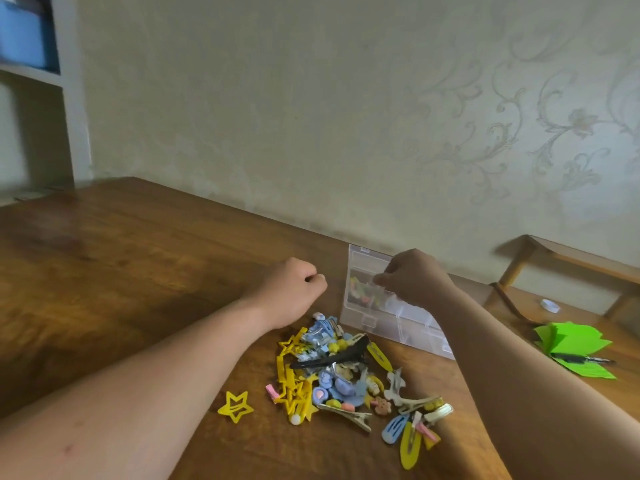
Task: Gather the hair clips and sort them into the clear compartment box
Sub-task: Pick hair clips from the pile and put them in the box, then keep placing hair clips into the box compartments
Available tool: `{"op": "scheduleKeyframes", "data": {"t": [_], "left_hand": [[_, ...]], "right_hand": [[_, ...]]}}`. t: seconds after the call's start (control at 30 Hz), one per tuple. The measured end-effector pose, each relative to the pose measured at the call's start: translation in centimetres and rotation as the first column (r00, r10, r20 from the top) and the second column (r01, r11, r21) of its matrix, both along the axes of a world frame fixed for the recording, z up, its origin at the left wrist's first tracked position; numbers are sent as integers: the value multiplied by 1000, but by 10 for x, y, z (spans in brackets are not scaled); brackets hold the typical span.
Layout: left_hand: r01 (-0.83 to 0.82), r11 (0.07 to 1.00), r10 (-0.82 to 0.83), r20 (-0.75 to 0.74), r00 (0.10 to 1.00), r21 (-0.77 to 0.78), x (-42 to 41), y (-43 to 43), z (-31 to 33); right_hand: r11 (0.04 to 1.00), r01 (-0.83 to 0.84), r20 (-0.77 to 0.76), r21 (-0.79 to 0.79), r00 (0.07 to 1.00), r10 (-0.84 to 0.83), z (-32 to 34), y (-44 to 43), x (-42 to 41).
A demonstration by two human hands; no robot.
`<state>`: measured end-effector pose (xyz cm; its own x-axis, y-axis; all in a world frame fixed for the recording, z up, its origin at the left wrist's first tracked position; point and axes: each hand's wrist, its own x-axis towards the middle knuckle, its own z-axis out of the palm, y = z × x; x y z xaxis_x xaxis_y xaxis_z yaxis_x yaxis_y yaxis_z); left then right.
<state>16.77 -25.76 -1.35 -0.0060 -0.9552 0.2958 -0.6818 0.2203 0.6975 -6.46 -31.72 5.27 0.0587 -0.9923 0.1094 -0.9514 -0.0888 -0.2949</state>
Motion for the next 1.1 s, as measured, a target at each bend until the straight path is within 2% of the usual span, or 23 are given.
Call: {"op": "scheduleKeyframes", "data": {"t": [0.17, 0.33, 0.43, 0.53, 0.6, 0.7, 0.83, 1.1], "left_hand": [[2, 1000, -2, -2, 1000, 8, 0, 1, 1], [-9, 1000, 8, 7, 1000, 27, -1, 0, 0], [-11, 1000, 11, 16, 1000, 28, -2, 1, 1], [-9, 1000, 8, 26, 1000, 22, -3, 3, 4], [-9, 1000, 8, 21, 1000, 19, -1, 3, 4], [-11, 1000, 11, 22, 1000, 17, -1, 2, 2], [-15, 1000, 14, 40, 999, 21, -4, 4, 4], [-3, 1000, 3, 19, 1000, 28, -4, 6, 5]], "right_hand": [[994, 35, 243, -108, 970, -7, 3, 26, -8], [968, -20, 317, -249, 943, 101, 13, 82, -14], [967, -129, 248, -220, 951, 183, 12, 112, -17], [971, -235, 54, -44, 970, 237, 7, 120, -16], [968, -242, -36, 65, 969, 245, 3, 120, -12], [971, -224, -173, 79, 956, 235, -8, 119, -4], [975, -216, -190, 58, 956, 223, -14, 118, 2], [964, -217, -132, 156, 962, 238, -12, 120, 2]]}}
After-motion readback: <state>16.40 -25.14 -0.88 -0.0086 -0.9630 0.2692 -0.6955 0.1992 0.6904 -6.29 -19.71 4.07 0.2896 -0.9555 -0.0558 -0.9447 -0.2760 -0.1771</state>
